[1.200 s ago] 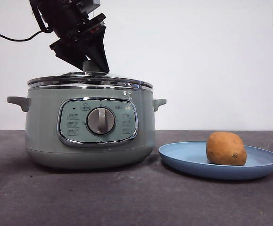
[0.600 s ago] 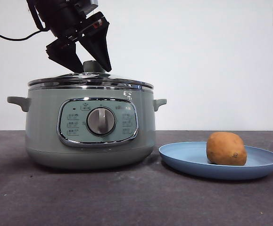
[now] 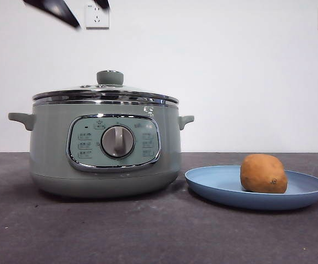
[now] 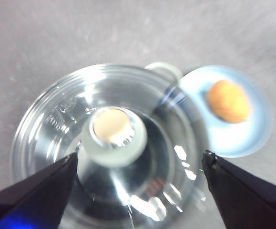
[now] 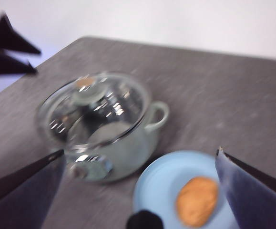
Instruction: Take the potato out from the steamer,put the potato on the plate,close the lid
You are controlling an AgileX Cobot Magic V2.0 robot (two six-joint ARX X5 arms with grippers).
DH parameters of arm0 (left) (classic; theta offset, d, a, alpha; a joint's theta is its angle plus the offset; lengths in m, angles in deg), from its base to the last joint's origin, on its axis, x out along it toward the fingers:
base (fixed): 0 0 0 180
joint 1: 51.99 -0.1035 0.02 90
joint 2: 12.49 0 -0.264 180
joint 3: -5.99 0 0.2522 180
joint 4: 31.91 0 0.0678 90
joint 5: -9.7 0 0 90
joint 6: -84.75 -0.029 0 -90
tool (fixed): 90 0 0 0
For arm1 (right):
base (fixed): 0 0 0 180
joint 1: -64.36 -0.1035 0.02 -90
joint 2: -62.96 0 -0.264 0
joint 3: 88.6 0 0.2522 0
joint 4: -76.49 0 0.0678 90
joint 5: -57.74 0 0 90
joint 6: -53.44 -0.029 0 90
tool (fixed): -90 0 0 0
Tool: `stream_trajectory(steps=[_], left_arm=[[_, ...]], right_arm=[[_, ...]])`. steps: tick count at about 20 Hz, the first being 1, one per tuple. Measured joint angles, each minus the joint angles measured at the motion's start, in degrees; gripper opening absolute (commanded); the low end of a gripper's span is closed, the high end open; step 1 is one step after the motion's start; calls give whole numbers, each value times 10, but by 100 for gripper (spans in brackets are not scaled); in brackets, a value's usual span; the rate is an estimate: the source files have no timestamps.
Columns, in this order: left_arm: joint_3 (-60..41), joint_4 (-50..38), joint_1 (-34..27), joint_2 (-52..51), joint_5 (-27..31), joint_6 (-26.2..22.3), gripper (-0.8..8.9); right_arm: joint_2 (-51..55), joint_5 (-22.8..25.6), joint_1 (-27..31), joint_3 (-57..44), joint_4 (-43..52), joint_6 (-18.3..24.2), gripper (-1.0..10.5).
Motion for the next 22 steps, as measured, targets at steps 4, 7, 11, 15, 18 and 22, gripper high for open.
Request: stream_trajectory(steps=[4,7,11,15,18,22], left_arm=[[0,87,0,-106,-2,15,435],[0,157,0,-165,-14,27,160],[0,197,0,-197,-49,31,-8],[0,210,0,-196,-60,31,-4],[0,210,0,-196,-60,33,-4],[0,210,0,-196,-60,33,-4]], right_arm=[[-7,-82,0,0,-70,-7,620],[-8,-126,0,0,-118,-16,390],[-8,-143,0,0,-156,-20,-8],[-8,-142,0,0,-160,-20,1],[-8,-142,0,0,-161,-20,1],[-8,-142,0,0,-161,-21,1]])
